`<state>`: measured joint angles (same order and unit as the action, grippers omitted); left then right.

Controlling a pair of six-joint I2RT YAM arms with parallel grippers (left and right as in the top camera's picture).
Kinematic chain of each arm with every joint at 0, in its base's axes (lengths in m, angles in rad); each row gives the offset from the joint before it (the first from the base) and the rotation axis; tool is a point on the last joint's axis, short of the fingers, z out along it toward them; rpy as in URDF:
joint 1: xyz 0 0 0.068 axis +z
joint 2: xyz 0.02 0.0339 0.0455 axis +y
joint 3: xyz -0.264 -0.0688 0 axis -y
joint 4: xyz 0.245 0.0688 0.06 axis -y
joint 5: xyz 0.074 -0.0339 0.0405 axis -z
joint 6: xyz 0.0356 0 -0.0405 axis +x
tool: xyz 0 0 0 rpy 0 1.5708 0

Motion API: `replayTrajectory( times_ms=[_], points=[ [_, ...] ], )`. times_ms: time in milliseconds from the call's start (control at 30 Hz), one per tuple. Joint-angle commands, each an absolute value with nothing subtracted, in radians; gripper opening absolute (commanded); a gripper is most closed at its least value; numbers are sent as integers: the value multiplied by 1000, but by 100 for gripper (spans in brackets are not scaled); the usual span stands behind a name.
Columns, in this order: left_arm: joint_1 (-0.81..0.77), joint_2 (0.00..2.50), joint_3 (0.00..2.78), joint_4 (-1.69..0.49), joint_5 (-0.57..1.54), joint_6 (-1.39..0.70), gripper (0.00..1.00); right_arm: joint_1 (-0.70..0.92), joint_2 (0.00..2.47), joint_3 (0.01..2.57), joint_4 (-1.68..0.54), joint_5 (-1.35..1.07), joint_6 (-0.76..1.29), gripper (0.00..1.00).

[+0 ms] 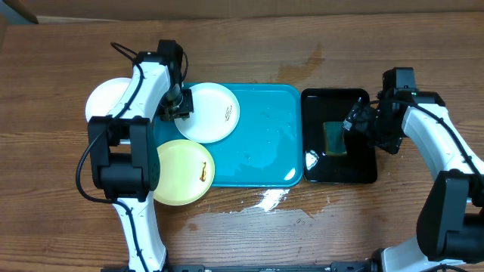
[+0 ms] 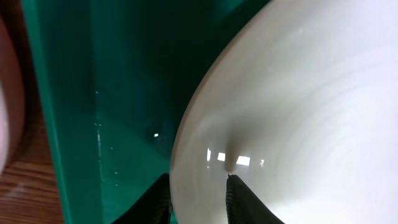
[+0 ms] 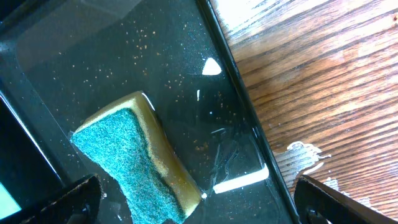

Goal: Clean dirty plates on tray and stack at the side
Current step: 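Grasp the white plate rim with the left gripper and tilt it up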

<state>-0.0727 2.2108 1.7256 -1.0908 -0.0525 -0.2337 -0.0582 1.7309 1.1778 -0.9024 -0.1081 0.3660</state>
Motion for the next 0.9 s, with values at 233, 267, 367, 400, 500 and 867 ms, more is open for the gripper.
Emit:
replayTrajectory(
  times_ms=[233,267,367,400,500,867],
  points=[
    [-130,2218,1703,-1074,38,-181,18,-57,1725,1177,-899,-114,367,100],
    [-138,2218,1703,-1073,39,-177,18,-57,1725,1177,-899,-114,367,100],
    [-163,2218,1703,-1068,39,-167,18,-57,1725,1177,-899,-114,367,100],
    [-170,2218,1703,-1066,39,-167,18,-57,1725,1177,-899,-114,367,100],
    [-189,2218,1703,-1053,47,-170,18,-57,1725,1177,-899,-114,367,100],
    [-246,2218,1703,-1016,79,-214,18,-57,1725,1177,-837,-115,368,100]
  ],
)
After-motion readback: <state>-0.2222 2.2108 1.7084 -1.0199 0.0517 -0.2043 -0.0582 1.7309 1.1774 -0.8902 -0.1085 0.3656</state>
